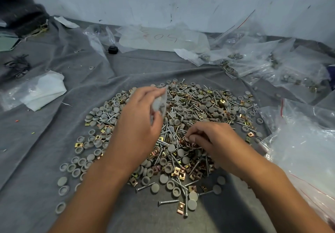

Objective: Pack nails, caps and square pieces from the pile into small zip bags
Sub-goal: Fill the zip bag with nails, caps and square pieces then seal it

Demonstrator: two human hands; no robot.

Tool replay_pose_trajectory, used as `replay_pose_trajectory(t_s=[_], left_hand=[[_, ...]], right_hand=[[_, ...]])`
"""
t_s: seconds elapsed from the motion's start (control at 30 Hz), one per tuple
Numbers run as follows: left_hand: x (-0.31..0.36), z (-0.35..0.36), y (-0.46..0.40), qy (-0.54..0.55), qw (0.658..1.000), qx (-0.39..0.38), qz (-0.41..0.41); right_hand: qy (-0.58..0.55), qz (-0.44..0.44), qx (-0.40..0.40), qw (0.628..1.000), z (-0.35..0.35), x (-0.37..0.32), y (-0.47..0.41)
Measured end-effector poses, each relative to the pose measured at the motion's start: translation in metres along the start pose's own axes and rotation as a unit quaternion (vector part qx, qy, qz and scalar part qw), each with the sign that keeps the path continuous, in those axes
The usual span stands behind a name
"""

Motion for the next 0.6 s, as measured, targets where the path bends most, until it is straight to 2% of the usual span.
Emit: replay_pose_trajectory(t_s=[0.17,0.23,0.3,0.37,0.47,0.6], left_hand=[[0.001,0.007,0.002,-0.011,1.000,-0.026,0.012],[-0.002,0.003,0.001,0.004,1.000,-0.007,-0.004],[-0.009,-0.003,-0.001,0.070,0.996,0.024,-0.045],[-0.025,-0.009,-0.002,0.161,0.979,0.062,-0.112],[-0.051,-0.016,-0.002,0.272,0.933,0.100,-0.213],[-0.058,-0.014,-0.004,0.340,0.904,0.098,-0.240]], right_hand=[[0.026,-0.008,-0.023,0.999,0.003,-0.003,0.004],[0.046,-0.010,-0.013,0.999,0.002,-0.006,0.006],[0.052,-0.013,0.003,0.999,0.001,-0.009,0.007],[0.045,-0.013,0.011,0.999,0.000,-0.010,0.007],[0.032,-0.010,0.009,0.999,-0.001,-0.010,0.007],[0.049,-0.003,-0.021,0.999,0.004,-0.011,0.008]])
Point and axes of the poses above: each hand's wrist, its own y-axis away from the middle knuckle, its own z-axis out of the palm, x = y × z, the point moved 6 cm from there along -y, towards the middle knuckle, and after that the axes turned 8 degrees about -y, right-handed, at the moved point
